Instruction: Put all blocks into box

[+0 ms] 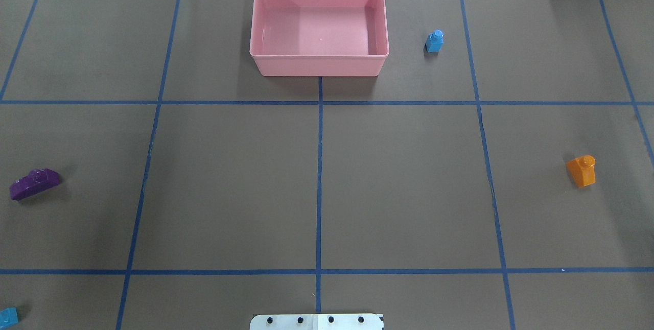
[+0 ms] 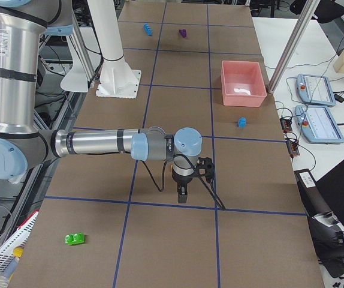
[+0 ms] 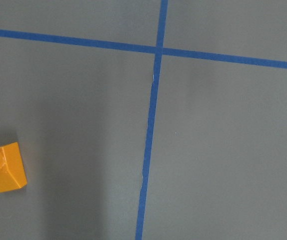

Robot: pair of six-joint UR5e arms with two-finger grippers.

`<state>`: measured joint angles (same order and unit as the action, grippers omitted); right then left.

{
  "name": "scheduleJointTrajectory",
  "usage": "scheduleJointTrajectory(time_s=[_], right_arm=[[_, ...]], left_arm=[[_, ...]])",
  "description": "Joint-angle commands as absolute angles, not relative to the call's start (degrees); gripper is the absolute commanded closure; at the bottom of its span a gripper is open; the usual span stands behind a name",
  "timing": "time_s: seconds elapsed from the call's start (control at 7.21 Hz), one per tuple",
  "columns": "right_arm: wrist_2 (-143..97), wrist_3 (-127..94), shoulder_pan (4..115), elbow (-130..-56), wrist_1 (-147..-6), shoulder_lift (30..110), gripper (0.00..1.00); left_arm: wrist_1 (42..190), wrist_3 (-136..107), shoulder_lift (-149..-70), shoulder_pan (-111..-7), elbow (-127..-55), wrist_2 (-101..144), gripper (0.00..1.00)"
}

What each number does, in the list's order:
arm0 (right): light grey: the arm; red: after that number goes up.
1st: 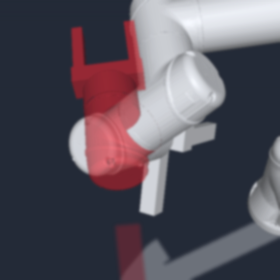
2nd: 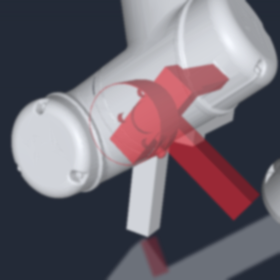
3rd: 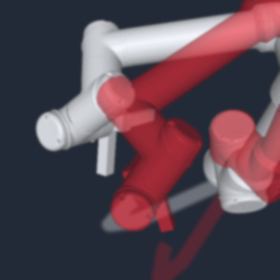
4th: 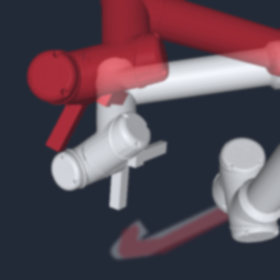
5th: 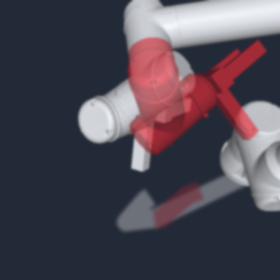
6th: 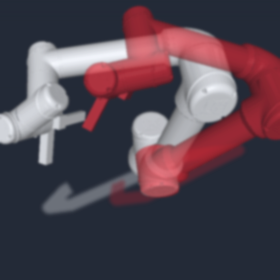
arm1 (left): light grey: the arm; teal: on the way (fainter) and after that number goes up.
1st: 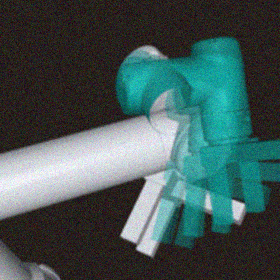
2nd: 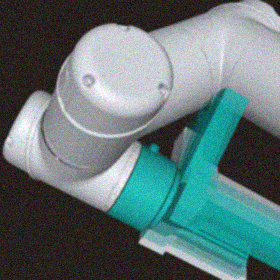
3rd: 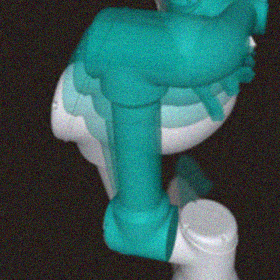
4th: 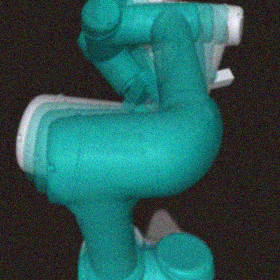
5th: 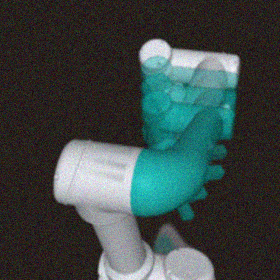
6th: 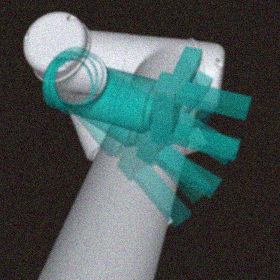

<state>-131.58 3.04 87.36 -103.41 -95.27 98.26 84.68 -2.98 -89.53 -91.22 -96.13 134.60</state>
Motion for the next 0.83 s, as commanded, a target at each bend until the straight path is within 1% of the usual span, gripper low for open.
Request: scheduleJointTrajectory(time_s=[0.0, 0.28, 0.69], right_arm=[[-131.7, 3.0, 87.4, -103.5, -95.3, 98.2, 0.0], [-131.9, 3.0, 87.4, -103.8, -95.3, 98.2, 0.0], [-132.4, 3.5, 87.3, -105.0, -95.3, 98.2, 0.0]], left_arm=[[85.4, -2.7, -88.3, -91.1, -96.2, 135.2, 0.0], [90.9, -3.2, -87.9, -87.6, -95.2, 137.5, 0.0], [95.0, -3.4, -87.6, -81.8, -96.2, 140.7, 0.0]])
